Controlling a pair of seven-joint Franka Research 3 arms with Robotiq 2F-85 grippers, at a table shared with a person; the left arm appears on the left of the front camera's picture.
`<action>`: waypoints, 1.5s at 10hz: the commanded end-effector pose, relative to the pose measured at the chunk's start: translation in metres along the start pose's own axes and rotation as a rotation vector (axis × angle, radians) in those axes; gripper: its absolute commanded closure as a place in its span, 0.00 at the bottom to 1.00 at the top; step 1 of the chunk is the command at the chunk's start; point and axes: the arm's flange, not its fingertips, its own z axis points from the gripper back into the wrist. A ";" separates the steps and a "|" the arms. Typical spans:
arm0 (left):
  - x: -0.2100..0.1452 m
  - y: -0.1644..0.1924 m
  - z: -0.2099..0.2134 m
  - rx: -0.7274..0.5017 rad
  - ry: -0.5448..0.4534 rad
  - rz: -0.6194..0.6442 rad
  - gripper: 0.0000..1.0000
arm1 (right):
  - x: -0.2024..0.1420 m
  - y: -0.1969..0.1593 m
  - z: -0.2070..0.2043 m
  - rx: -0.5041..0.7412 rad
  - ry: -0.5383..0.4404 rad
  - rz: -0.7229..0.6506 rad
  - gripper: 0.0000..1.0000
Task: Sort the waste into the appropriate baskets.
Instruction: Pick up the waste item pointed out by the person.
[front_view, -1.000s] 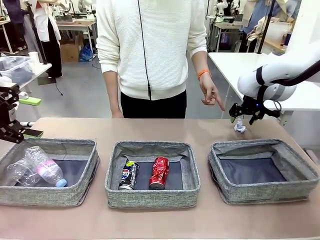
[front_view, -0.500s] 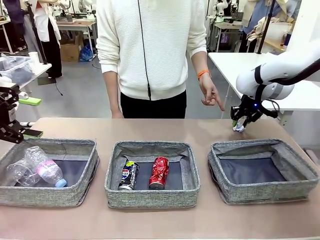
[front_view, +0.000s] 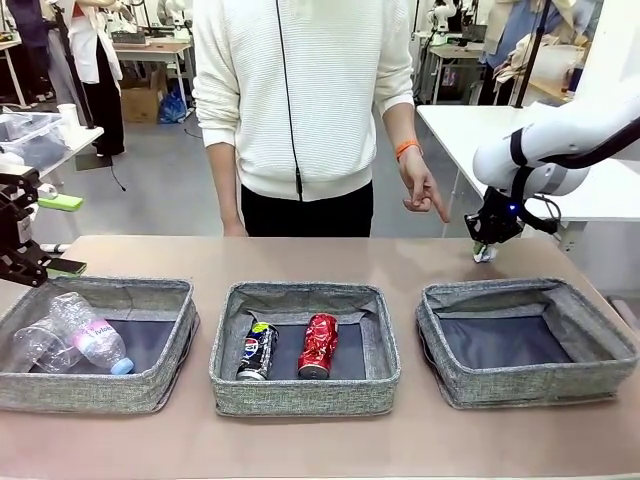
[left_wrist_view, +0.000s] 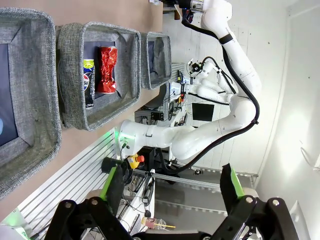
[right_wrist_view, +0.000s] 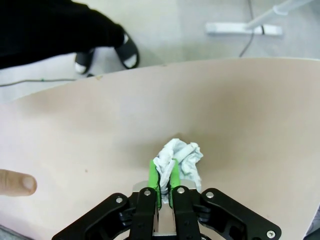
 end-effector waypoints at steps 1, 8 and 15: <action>-0.004 -0.001 0.001 0.001 0.009 -0.006 0.00 | 0.002 0.002 0.002 -0.059 0.015 -0.031 1.00; -0.004 -0.001 0.001 0.001 0.009 -0.006 0.00 | -0.144 -0.039 0.178 0.016 -0.033 -0.161 1.00; -0.004 -0.001 0.001 0.001 0.009 -0.006 0.00 | -0.300 -0.013 0.231 0.227 -0.091 0.015 1.00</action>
